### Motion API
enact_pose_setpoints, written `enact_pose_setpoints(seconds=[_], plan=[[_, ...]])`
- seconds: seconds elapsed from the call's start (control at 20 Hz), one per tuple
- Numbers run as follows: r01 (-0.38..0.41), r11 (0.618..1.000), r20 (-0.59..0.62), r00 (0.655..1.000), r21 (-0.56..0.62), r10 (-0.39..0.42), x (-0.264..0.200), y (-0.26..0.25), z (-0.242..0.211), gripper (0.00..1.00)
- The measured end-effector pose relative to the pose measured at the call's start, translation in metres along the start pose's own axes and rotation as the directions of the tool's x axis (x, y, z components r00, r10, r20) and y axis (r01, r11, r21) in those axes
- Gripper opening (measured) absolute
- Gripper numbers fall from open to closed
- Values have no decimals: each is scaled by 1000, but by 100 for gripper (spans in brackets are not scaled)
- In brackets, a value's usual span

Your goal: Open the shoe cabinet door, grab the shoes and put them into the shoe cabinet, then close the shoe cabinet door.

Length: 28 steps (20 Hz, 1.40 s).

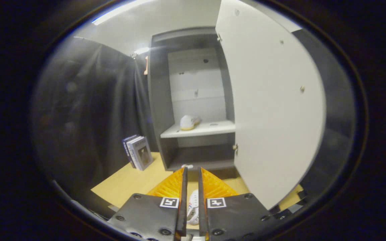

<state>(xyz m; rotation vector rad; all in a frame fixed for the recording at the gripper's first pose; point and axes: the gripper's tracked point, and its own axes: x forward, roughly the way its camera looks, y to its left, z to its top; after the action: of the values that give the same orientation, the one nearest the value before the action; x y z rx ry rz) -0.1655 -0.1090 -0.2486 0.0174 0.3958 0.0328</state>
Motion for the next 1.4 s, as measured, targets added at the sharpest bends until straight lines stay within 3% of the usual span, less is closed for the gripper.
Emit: enact_pose_setpoints(seconds=[0.25,0.4,0.65,0.9,1.1,1.4], plan=[[72,995,-170,984,65,-60,51,-2,-123,20],[113,992,-287,953,53,-94,76,-6,-190,28],[118,993,-429,897,9,-103,95,-4,-263,28],[106,994,-414,904,-36,-112,139,-6,-277,26],[70,984,-406,904,-165,-133,142,-8,-274,5],[112,989,-320,938,-92,-136,163,-14,-205,2]])
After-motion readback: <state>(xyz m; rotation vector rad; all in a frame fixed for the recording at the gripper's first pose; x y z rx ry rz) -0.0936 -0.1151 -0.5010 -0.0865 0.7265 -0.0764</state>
